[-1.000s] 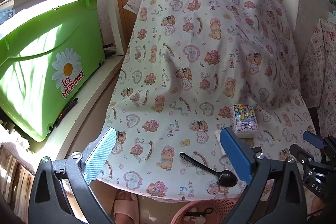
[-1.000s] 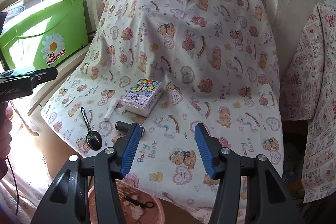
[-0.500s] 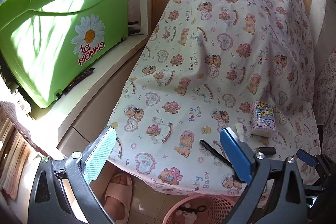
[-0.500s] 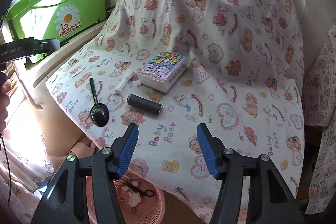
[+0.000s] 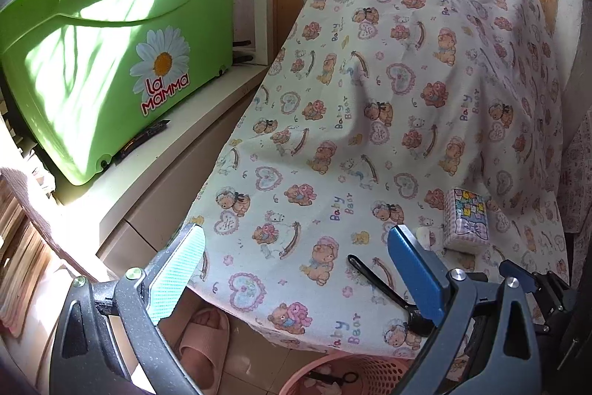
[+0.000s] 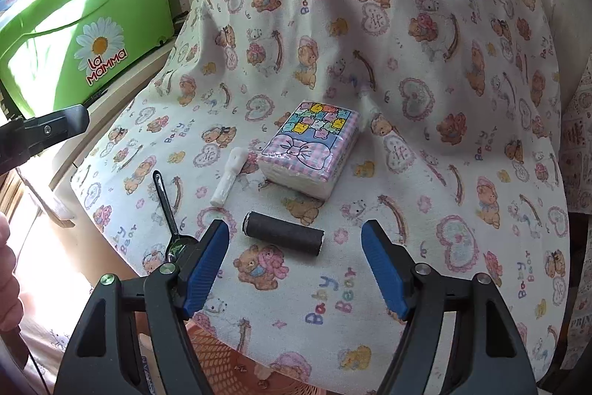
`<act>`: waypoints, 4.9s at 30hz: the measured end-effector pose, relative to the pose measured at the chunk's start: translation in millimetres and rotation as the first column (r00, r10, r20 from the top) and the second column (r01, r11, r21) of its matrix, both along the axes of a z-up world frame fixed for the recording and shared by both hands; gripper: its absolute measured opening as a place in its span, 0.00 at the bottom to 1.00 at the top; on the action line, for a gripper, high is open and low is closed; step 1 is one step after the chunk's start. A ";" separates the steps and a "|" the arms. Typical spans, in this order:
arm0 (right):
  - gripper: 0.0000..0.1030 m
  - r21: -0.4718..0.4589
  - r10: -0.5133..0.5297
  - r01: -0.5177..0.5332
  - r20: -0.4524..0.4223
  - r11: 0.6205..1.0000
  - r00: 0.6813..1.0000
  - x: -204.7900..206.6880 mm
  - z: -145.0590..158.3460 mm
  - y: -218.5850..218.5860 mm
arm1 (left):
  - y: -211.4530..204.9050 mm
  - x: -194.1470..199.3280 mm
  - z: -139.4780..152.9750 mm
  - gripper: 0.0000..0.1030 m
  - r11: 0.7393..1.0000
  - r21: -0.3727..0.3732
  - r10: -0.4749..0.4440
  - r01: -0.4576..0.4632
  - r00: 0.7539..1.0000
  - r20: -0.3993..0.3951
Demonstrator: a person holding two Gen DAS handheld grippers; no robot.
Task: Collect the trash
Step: 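Grasp the black cylinder with the right tool while the left tool grasps the white tube, then carry the black cylinder and white tube over the pink wastebasket, then open both tools to drop the cylinder and tube into the wastebasket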
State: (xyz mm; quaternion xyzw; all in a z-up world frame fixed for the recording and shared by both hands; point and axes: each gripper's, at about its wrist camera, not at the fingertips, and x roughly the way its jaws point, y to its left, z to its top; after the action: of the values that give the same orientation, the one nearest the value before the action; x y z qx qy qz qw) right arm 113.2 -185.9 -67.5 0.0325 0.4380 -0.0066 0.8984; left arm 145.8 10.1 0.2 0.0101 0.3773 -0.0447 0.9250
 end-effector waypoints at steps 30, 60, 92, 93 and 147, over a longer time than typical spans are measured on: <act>0.50 0.058 -0.029 0.025 0.077 0.998 0.997 -36.4 30.5 -44.6 | -102.4 7.3 -38.5 0.79 0.948 0.000 -0.315 0.318 0.939 -0.137; 0.50 0.071 -0.091 0.086 0.069 0.994 0.993 -39.1 33.1 -62.1 | -110.6 28.6 -68.5 0.08 0.974 -0.014 -0.224 0.227 0.947 -0.231; 0.50 0.135 0.183 -0.201 0.134 0.970 0.974 -124.4 66.2 15.5 | -8.4 -105.0 9.7 0.08 0.984 -0.076 -0.168 0.163 0.983 -0.072; 0.50 0.133 0.191 -0.207 0.128 0.969 0.973 -127.1 63.7 17.4 | -7.3 -105.4 4.3 0.08 0.984 -0.082 -0.166 0.159 0.983 -0.081; 0.54 0.050 0.183 -0.180 -0.445 0.982 0.877 -100.5 -166.6 47.1 | -24.8 -75.9 -222.9 0.28 0.995 0.016 -0.058 0.099 0.705 -0.707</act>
State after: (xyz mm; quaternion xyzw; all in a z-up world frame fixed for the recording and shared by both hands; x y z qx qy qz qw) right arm 12.8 -138.8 -234.1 -0.0076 0.6339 0.0719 0.7700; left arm 69.9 -14.7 -222.7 0.0326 0.7020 -0.0746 0.7076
